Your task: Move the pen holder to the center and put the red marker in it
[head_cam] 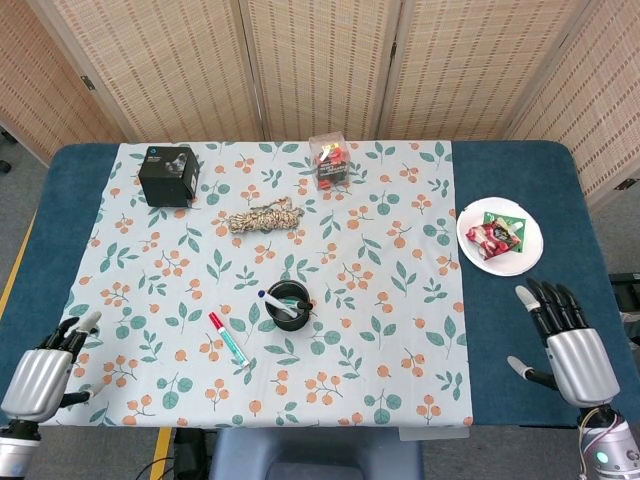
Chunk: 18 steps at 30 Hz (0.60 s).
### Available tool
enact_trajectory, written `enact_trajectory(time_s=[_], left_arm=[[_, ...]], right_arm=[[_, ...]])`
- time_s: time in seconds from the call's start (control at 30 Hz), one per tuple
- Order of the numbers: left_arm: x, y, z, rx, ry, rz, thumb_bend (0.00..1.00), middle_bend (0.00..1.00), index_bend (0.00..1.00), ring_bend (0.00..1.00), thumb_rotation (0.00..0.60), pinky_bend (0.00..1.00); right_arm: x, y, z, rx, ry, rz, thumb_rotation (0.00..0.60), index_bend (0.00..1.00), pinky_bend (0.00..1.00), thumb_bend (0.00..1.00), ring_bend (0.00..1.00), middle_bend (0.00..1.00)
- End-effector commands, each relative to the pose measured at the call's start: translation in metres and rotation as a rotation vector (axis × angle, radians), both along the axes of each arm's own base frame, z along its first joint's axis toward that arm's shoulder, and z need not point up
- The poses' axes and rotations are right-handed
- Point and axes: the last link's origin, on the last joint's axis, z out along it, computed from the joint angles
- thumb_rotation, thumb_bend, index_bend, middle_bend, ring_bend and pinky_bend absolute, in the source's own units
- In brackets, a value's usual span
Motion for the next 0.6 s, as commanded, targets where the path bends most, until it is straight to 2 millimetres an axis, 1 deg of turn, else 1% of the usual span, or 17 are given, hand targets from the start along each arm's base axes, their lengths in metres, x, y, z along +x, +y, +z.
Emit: enact_trajectory(time_s=[0.03,0.1,0.17,0.23,0.3,0.37,0.5,0.6], left_arm=[[0.011,0.013,-0.009,-0.032,0.015,-0.085,0.12,0.61,0.15,0.42,0.600,0.43],[0.019,0.020,-0.011,-0.047,0.025,-0.132,0.12,0.70,0.19,0.56,0.600,0.55],[0.026,0.029,-0.014,-0.078,0.032,-0.170,0.12,0.78,0.27,0.72,0.600,0.70],[0.030,0.037,-0.016,-0.108,0.044,-0.187,0.12,0.83,0.35,0.80,0.600,0.78],[0.035,0.046,-0.018,-0.147,0.052,-0.200,0.12,0.87,0.41,0.84,0.600,0.83],[0.039,0.053,-0.020,-0.182,0.048,-0.211,0.12,0.89,0.44,0.86,0.600,0.85],[0.049,0.063,-0.027,-0.236,0.062,-0.286,0.12,0.91,0.51,0.88,0.600,0.87],[0.057,0.069,-0.033,-0.267,0.063,-0.326,0.12,0.91,0.53,0.88,0.600,0.87]], right_arm=[[0.000,0.001,0.002,-0.003,-0.005,0.006,0.600,0.00,0.00,0.10,0.00,0.00],[0.000,0.001,0.003,-0.003,-0.010,0.009,0.600,0.00,0.00,0.10,0.00,0.00],[-0.001,0.001,0.003,-0.003,-0.014,0.013,0.600,0.00,0.00,0.10,0.00,0.00],[-0.001,0.001,0.002,0.005,-0.016,0.015,0.600,0.00,0.00,0.10,0.00,0.00],[-0.001,0.000,0.001,0.016,-0.017,0.017,0.600,0.00,0.00,0.10,0.00,0.00],[-0.001,-0.001,0.000,0.024,-0.012,0.017,0.600,0.00,0.00,0.10,0.00,0.00],[0.000,-0.003,-0.003,0.051,-0.011,0.017,0.600,0.00,0.00,0.10,0.00,0.00],[0.000,-0.004,-0.006,0.062,-0.006,0.014,0.600,0.00,0.00,0.10,0.00,0.00]])
